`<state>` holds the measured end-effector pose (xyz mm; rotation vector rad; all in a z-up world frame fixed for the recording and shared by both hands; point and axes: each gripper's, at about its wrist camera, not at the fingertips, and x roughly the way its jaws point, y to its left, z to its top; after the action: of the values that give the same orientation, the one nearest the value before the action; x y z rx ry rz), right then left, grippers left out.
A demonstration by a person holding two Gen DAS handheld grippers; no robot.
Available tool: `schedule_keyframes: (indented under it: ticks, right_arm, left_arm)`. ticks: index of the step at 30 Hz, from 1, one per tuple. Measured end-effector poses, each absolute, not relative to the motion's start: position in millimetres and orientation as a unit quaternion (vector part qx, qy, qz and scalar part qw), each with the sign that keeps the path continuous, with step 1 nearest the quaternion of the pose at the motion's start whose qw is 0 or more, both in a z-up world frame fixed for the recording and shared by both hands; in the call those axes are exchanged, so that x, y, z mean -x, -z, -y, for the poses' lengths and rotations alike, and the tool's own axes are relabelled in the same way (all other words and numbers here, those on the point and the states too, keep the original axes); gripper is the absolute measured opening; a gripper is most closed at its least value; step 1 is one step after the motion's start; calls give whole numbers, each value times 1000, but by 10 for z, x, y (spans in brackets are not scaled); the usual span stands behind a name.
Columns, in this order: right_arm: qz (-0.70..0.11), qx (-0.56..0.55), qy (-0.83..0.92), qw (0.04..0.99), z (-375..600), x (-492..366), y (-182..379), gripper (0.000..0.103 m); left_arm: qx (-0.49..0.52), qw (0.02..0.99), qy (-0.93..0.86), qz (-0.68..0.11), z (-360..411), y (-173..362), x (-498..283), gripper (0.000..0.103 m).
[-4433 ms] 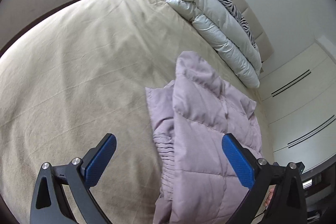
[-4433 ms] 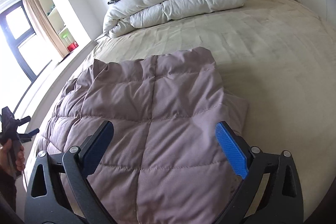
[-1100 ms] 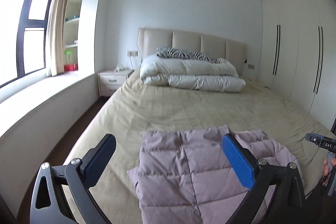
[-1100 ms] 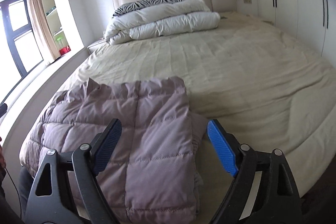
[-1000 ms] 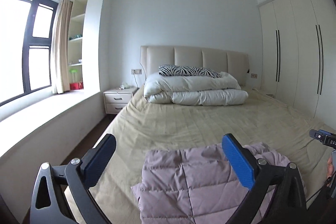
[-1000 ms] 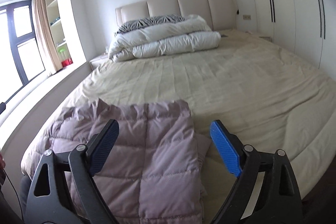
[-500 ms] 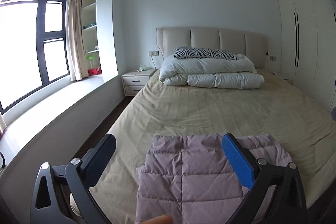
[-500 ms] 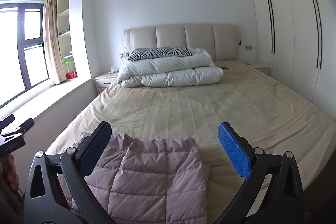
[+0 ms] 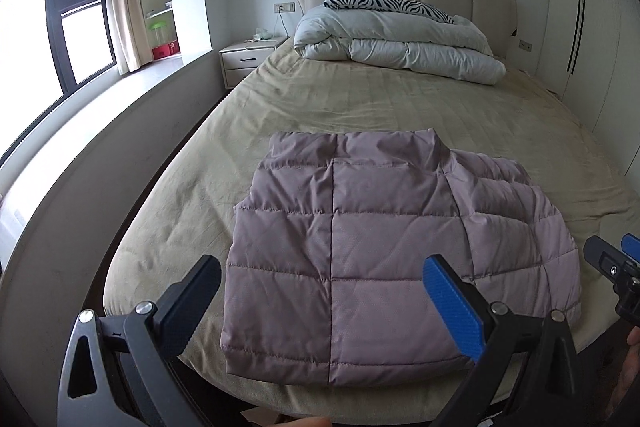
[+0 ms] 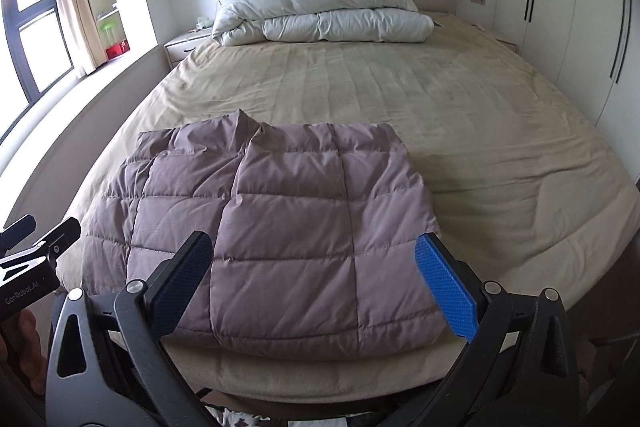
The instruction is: Fold large clothes
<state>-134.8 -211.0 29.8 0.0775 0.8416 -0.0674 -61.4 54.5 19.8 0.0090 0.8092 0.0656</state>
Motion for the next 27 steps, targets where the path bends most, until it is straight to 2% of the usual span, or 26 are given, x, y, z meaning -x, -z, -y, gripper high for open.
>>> schedule_keyframes:
  ticks: [11, 27]
  right_arm:
    - [-434, -24, 27, 900, 2027, 1351, -104, 103]
    - [-438, -20, 29, 898, 2007, 1351, -37, 103]
  left_arm:
    - [0, 905, -29, -424, -508, 56, 545, 103]
    - [3, 902, -24, -431, -515, 107, 537, 103]
